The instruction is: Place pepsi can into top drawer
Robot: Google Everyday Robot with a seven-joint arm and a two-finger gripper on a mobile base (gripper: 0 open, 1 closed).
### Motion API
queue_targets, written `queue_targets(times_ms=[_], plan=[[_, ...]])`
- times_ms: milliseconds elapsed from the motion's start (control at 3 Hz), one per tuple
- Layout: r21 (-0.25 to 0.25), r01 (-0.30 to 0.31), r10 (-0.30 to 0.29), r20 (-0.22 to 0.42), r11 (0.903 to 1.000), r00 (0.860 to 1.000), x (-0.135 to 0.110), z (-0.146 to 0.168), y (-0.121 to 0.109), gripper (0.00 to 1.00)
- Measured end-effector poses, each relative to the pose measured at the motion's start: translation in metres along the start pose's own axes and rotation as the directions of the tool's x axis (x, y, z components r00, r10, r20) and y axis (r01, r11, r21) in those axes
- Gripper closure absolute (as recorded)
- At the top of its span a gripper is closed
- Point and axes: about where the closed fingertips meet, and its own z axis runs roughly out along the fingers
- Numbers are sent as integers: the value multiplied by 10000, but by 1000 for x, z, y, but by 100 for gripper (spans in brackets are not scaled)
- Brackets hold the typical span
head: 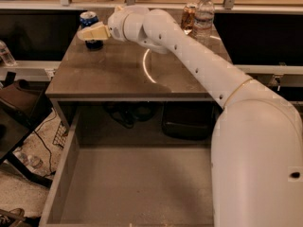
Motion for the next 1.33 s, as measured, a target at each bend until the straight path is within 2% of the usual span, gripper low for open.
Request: queue_targets(times_ms=[667,1000,1333], plan=[[-802,-363,378,180,9961,9991,5,38,13,1],[-1131,-492,523,247,9924,9983,10,51,23,25],[-1141,-489,519,240,9923,9984,10,52,25,47]])
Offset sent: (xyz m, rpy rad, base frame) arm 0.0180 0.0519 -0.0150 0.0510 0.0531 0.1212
